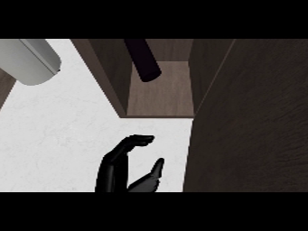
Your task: Pick up the wine, place it into the cabinet and close the cabinet
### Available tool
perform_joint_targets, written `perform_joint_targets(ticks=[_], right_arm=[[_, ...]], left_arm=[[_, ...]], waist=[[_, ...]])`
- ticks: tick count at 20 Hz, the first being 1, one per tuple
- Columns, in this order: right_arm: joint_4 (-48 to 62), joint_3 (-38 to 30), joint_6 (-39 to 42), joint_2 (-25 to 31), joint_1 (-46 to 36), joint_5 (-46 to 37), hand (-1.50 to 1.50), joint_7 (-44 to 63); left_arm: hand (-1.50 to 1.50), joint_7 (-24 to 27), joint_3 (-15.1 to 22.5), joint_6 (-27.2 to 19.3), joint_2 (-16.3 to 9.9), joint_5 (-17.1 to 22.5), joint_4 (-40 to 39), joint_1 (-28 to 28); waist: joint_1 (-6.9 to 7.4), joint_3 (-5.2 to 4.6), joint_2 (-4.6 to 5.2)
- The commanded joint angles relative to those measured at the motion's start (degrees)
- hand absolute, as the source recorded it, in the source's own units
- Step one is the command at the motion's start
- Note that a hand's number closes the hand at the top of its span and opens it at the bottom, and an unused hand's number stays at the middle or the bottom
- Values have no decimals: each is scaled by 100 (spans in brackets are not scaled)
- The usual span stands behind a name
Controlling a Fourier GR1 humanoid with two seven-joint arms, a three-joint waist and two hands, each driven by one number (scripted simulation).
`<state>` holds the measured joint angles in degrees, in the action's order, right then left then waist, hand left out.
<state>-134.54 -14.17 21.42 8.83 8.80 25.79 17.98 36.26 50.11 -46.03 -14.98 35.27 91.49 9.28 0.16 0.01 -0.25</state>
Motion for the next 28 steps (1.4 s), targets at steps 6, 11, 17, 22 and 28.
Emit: perform_joint_targets(ticks=[6, 11, 17, 22, 28], right_arm=[[189, -254, 1364, 955, 149, 205, 150, -164], [-79, 564, 1970, 707, 893, 482, 150, -132], [-488, 1431, 2268, 746, 1490, 666, 150, 97], [-1027, 2667, 2176, 499, 1586, 70, 150, 299], [-1183, 3805, 2182, 290, 834, -654, 150, 575]], left_arm=[[150, 12, 21, 562, -1586, -149, 1327, -1212], [150, 188, -532, 953, -2360, 43, 1829, -1778], [150, 603, -1448, 1800, -2909, 547, 1658, -2268], [150, 487, -2057, 2071, -3201, 970, 1964, -2505], [150, 744, -2493, 2642, -3418, 1256, 1629, -2836]], waist=[[51, 1, 2], [32, 0, -3], [9, -6, -5], [3, -8, -20], [16, -28, -67]])
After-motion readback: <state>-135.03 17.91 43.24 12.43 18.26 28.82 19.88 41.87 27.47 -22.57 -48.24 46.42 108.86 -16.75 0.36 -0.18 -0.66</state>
